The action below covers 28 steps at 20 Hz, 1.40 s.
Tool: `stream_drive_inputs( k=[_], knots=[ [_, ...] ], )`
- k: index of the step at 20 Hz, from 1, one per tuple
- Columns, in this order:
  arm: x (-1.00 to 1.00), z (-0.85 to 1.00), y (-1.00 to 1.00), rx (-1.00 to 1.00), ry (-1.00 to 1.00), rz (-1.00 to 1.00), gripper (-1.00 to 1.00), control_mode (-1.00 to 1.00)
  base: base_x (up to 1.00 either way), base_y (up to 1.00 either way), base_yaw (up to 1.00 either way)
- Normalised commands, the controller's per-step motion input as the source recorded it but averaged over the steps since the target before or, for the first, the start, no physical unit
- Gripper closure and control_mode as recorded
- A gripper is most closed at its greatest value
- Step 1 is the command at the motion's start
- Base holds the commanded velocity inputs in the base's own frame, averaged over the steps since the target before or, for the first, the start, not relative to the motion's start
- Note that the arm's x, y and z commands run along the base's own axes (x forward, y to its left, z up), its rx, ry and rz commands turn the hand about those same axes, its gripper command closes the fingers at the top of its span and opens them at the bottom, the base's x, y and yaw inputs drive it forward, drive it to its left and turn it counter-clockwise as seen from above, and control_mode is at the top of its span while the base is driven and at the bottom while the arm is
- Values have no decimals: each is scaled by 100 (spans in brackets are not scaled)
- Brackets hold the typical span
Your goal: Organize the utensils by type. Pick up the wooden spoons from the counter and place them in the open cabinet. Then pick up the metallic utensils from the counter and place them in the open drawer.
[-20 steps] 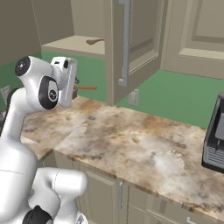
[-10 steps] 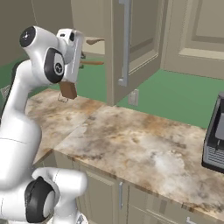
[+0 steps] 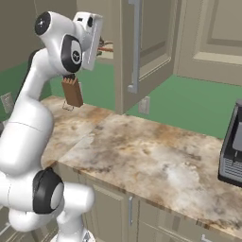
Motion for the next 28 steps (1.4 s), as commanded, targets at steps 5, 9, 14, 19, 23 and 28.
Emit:
stream_drive_inputs(
  k=[5,9,14,19,23,28],
  knots=[
    [59,3,-29,0,-27,0,100,-100,0,0,0],
    [72,6,-33,0,0,0,100,-100,0,0,0],
    [53,26,-25,-2,17,0,100,-100,0,0,0],
    [49,7,-29,-1,5,0,100,-100,0,0,0],
    [52,0,-26,-1,0,0,100,-100,0,0,0],
    [53,-1,-24,0,1,0,100,-100,0,0,0]
  ],
)
